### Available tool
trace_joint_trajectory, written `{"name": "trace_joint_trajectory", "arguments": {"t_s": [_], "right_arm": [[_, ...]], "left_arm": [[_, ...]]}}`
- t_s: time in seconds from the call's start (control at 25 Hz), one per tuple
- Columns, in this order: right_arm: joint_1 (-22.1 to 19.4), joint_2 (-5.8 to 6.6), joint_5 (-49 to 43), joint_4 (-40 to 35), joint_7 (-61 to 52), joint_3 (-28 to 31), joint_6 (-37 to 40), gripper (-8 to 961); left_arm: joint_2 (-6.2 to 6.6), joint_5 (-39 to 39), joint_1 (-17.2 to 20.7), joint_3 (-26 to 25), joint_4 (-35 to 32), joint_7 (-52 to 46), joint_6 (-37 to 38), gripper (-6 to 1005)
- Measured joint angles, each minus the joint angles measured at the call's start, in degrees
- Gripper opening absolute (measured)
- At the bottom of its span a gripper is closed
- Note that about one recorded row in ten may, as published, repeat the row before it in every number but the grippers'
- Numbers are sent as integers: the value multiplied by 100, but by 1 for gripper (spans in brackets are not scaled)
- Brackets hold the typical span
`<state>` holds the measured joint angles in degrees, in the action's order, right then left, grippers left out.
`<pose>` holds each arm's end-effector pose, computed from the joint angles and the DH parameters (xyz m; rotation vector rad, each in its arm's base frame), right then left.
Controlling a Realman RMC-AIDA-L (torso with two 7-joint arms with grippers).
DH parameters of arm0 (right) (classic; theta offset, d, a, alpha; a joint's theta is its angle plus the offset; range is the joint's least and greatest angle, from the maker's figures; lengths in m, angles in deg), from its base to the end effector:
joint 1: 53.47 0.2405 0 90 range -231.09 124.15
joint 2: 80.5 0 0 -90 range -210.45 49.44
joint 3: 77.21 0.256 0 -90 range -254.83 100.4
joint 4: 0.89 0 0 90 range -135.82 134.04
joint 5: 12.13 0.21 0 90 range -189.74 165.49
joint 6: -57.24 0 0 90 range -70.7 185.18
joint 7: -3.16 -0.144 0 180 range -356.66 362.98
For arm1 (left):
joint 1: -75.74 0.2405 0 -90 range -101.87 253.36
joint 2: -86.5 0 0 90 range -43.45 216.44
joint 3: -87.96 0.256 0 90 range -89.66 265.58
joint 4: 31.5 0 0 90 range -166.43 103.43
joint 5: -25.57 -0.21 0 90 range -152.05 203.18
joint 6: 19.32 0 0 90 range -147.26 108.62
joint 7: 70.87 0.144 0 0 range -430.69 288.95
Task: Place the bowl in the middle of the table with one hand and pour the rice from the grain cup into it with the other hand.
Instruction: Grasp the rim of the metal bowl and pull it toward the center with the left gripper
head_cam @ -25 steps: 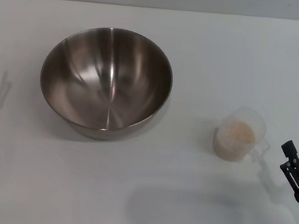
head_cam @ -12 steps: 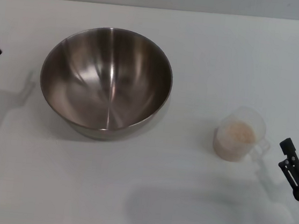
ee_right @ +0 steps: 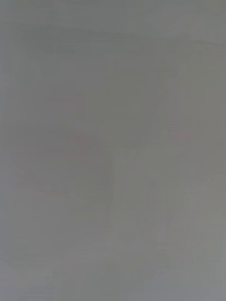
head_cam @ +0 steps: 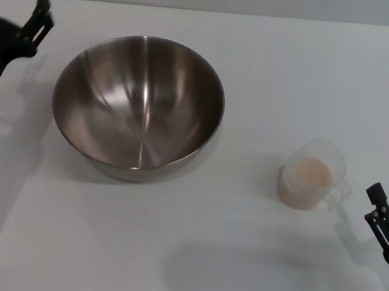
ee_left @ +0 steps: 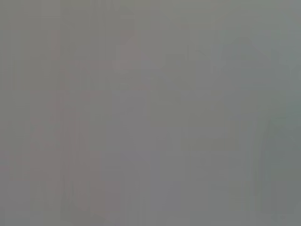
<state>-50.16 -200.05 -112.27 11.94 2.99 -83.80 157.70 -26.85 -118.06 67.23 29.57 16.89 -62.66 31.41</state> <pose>0.3259 0.1501 -0.0416 -1.7103 0.3627 0.8635 -0.2756 0.3215 0.0010 -1.6170 -0.4194 -0.7251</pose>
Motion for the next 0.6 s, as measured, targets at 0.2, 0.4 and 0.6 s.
{"name": "trace_joint_trajectory", "arguments": {"t_s": [0.2, 0.4, 0.6], "right_arm": [[1, 1, 0, 1, 2, -1, -6, 770], [-11, 3, 0, -3, 4, 0, -9, 769], [-16, 5, 0, -9, 7, 0, -12, 769]], "left_arm": [[11, -682, 348, -651, 1548, 205, -1905, 822], [-60, -954, 539, -1348, 3246, 178, -4479, 822], [-250, -951, 364, -2004, 4424, 247, -7047, 822]]}}
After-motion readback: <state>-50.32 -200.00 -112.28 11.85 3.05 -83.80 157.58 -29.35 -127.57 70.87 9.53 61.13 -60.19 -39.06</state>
